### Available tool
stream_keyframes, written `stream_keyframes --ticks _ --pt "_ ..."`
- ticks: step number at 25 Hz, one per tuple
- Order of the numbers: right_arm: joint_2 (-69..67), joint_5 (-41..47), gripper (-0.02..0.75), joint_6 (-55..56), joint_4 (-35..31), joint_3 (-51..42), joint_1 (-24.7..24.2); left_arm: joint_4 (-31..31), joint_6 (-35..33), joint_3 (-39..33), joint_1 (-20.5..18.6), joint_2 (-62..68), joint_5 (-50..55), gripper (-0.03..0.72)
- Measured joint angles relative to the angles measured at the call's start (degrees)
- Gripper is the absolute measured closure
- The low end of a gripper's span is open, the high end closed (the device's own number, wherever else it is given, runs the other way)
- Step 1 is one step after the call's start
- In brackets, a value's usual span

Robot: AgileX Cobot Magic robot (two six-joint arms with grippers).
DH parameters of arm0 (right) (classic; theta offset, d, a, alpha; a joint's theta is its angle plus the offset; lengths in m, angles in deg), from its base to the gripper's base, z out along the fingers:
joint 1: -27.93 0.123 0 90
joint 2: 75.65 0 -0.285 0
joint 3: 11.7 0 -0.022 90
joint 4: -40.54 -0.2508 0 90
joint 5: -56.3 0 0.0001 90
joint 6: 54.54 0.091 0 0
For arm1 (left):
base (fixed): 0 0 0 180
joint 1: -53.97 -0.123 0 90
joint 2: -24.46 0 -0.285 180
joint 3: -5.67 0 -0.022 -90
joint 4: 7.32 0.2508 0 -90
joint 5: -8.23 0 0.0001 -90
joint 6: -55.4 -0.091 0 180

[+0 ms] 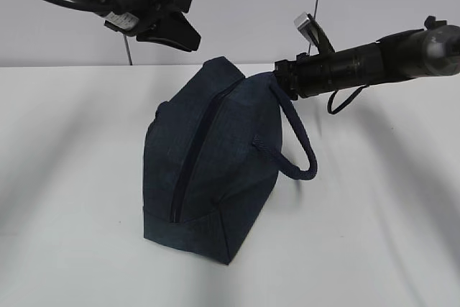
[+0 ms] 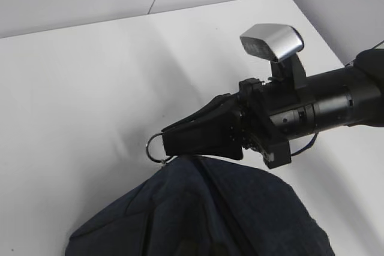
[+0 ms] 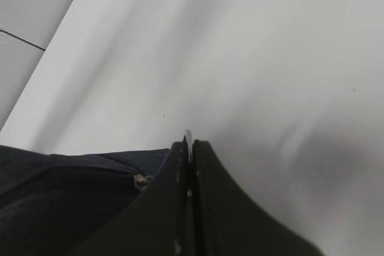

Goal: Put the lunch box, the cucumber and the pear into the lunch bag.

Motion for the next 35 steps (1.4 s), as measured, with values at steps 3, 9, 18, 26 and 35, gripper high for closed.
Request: stream_keyframes --ticks 3,9,18,26,35 --pt "0.0 -0.29 0.738 1.26 1.58 0.0 0.0 -0.3 0.0 0.0 -0.02 0.06 -0.04 0.688" --pt "0.0 -1.93 0.738 6.57 6.7 0.13 0.0 -0.42 0.0 0.0 -0.02 0.06 -0.06 0.688" --pt "0.0 -2.9 0.738 12.5 13.57 0.66 0.0 -0.42 0.0 0.0 -0.02 0.06 -0.11 0.685" --pt "0.0 -1.47 0.724 8.56 7.82 0.7 0.0 -0.42 -0.05 0.0 -0.02 0.06 -0.22 0.682" --pt "0.0 1.68 0.282 7.08 6.21 10.39 -0.24 0.66 -0.05 0.0 -0.02 0.06 -1.4 0.604"
